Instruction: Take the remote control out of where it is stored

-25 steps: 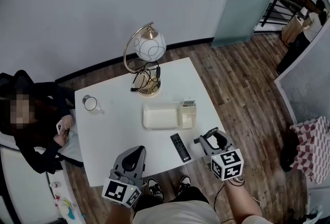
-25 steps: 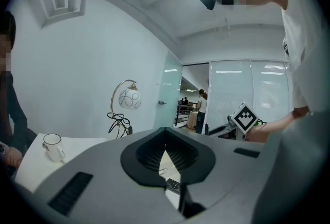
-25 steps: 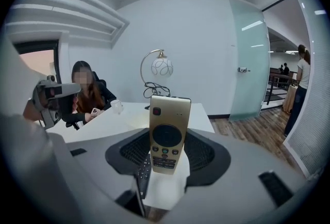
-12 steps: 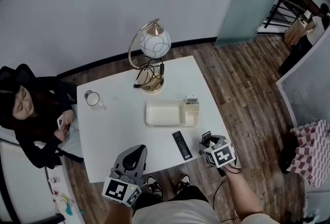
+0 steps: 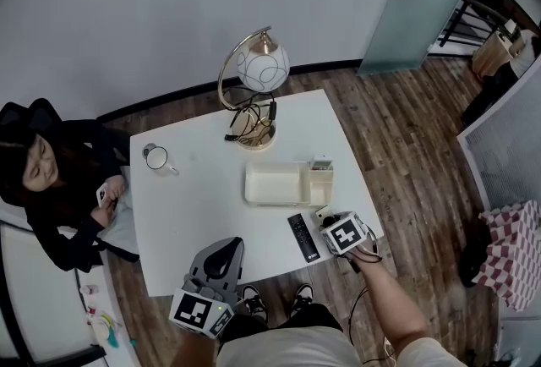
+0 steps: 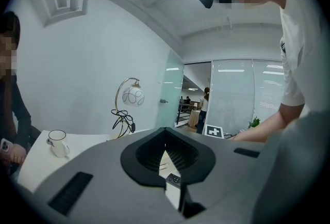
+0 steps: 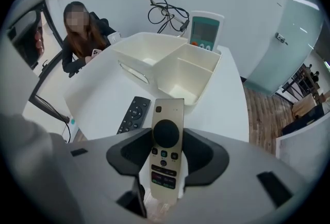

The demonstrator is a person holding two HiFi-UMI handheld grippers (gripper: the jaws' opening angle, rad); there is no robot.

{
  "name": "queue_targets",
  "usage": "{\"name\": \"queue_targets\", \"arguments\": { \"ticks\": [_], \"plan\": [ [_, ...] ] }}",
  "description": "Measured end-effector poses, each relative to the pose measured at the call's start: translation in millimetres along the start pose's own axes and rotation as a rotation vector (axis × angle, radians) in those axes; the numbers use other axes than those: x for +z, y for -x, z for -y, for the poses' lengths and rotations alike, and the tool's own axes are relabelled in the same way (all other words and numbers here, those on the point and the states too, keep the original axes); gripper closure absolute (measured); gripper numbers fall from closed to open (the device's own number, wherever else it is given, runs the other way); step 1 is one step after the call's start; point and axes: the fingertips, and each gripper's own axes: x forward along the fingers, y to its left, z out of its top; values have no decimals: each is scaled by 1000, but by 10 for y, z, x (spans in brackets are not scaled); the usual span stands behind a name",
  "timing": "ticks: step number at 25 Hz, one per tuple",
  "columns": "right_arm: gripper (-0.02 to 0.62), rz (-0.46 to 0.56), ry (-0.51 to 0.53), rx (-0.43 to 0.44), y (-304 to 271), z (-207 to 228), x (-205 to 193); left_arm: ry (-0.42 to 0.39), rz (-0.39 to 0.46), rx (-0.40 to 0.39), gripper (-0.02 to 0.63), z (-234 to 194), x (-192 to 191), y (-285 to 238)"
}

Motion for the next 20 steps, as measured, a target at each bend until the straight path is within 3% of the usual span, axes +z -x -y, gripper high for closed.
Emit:
{"name": "queue_targets", "arguments": {
  "ticks": [11, 20],
  "plan": [
    [403, -10, 11, 25, -299, -106, -95, 10, -17, 21, 600, -131, -45, 7],
    [400, 12, 92, -43, -343, -162, -122, 10, -20, 15, 600, -117, -37, -57]
  ]
}}
